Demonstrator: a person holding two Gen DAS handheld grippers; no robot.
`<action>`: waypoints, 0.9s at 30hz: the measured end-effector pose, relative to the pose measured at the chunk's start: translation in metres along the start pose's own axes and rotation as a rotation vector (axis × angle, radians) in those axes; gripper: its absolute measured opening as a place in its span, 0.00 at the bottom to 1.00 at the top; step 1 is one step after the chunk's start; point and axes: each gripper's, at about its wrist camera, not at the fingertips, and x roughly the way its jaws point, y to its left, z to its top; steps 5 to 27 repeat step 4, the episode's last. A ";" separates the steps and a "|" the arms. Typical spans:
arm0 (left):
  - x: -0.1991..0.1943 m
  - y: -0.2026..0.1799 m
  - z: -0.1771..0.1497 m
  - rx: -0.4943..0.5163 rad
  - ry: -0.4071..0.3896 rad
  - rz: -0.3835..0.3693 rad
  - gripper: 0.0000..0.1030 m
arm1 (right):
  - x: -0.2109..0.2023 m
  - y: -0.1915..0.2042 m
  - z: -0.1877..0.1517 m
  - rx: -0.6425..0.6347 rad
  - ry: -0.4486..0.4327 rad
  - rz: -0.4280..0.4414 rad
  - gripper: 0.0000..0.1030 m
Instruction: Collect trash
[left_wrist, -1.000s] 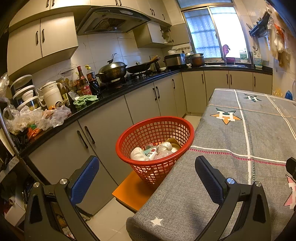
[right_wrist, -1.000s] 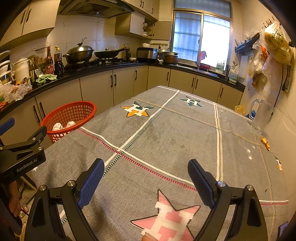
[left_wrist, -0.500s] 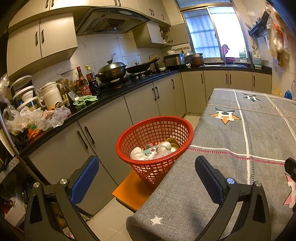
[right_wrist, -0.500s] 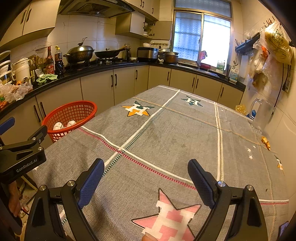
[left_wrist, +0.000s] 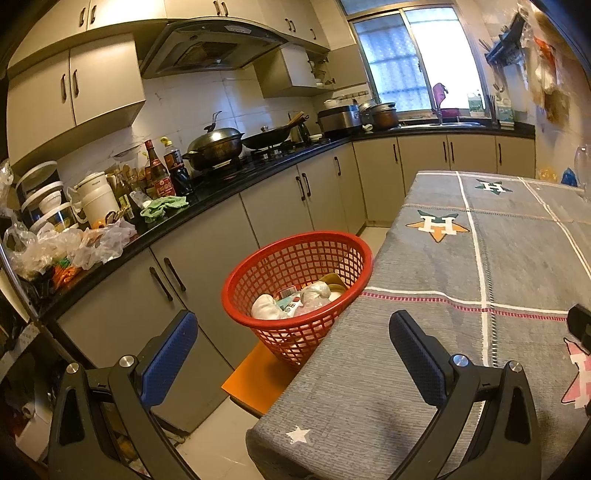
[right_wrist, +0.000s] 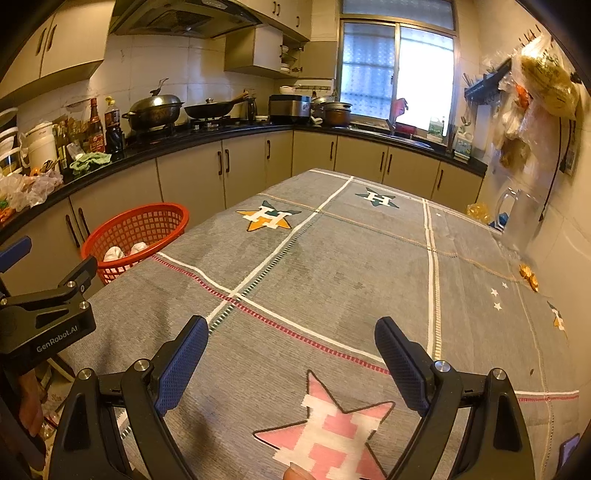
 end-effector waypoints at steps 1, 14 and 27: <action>-0.001 -0.005 0.001 0.013 -0.003 -0.007 1.00 | 0.000 -0.006 0.000 0.014 -0.001 -0.005 0.91; -0.001 -0.027 0.008 0.072 0.023 -0.106 1.00 | 0.001 -0.035 -0.002 0.089 0.013 -0.049 0.91; -0.001 -0.027 0.008 0.072 0.023 -0.106 1.00 | 0.001 -0.035 -0.002 0.089 0.013 -0.049 0.91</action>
